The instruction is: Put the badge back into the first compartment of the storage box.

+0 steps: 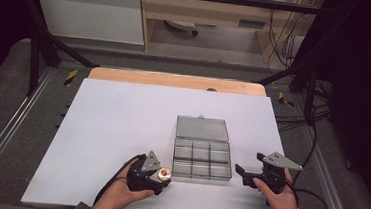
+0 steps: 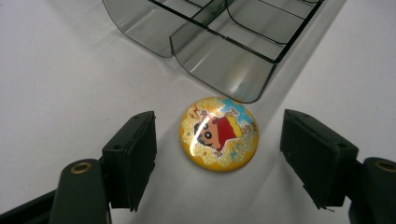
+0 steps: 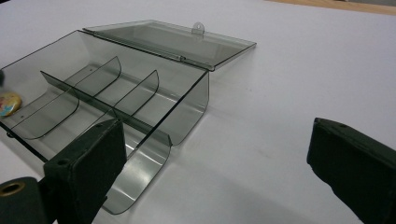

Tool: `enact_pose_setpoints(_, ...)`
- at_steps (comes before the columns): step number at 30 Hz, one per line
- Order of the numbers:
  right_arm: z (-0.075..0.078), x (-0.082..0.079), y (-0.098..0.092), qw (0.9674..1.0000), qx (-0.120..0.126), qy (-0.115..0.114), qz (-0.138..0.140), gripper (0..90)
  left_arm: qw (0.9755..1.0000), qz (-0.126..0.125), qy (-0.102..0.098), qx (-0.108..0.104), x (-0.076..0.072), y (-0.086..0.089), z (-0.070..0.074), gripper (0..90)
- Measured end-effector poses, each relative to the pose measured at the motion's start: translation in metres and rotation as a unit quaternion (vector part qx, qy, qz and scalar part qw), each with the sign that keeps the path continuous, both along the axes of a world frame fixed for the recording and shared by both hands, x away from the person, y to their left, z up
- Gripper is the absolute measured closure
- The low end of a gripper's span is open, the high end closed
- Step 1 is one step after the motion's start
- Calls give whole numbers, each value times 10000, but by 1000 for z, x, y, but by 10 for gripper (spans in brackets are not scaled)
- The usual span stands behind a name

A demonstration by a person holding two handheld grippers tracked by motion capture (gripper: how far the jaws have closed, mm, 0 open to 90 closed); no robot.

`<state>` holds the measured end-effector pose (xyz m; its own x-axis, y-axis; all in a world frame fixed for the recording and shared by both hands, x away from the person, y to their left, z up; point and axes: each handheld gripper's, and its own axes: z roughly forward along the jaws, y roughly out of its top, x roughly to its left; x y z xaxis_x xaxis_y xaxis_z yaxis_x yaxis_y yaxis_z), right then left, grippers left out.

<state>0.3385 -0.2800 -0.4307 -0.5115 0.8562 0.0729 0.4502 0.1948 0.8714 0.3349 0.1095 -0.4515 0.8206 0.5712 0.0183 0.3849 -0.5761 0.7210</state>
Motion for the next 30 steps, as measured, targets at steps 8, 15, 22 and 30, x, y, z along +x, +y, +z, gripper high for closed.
enact_pose_setpoints(8,0,-1,1,10000,-21,29,11,54,10000,-77,-5,-10,8,-6,-4,361)
enact_pose_setpoints(15,0,1,1,10000,-32,38,7,54,9998,-171,-79,-85,2,-6,-5,472)
enact_pose_setpoints(22,0,-1,2,10000,-38,7,27,54,9999,-110,-1,-9,5,7,-3,476)
enact_pose_setpoints(30,0,1,2,10000,-31,17,21,52,9990,437,-48,-6,25,33,-3,476)
